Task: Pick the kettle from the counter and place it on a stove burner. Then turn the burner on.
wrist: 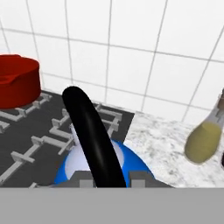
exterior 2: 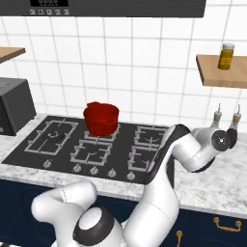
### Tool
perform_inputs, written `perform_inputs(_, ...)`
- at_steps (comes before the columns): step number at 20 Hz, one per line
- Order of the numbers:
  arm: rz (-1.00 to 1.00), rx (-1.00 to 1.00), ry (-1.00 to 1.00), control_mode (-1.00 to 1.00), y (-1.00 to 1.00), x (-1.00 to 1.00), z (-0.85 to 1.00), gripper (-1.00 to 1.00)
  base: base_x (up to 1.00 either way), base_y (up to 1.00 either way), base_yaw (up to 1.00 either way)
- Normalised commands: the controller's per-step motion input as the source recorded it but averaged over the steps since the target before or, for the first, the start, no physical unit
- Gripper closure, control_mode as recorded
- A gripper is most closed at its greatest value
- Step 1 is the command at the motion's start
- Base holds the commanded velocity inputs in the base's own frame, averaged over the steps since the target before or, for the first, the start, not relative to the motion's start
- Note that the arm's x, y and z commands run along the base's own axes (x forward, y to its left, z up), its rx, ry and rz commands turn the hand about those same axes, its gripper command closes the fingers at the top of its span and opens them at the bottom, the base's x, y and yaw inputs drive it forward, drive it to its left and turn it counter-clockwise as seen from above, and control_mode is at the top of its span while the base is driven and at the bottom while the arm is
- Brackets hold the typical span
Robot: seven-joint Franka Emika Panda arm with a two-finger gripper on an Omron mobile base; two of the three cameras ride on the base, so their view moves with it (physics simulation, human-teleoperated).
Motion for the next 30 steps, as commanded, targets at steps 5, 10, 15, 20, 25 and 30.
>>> perform_inputs(5,0.0,-0.03,0.0,-1.0,0.63,0.09,0.0,1.0,0.0,0.0,0.0)
perform_inputs(10,0.0,-0.02,0.0,-1.0,0.58,0.12,0.08,1.0,0.0,0.0,0.0)
perform_inputs(15,0.04,0.01,0.0,-1.0,0.23,-0.01,0.03,1.0,0.0,0.0,0.0)
perform_inputs(20,0.05,0.11,0.0,-1.0,0.01,-0.01,0.0,1.0,0.0,0.0,0.0)
perform_inputs(25,0.0,0.18,0.0,-1.0,0.0,0.11,0.0,1.0,0.0,0.0,0.0)
perform_inputs(30,0.0,0.01,0.0,-1.0,0.09,0.23,-0.11,1.0,0.0,0.0,0.0)
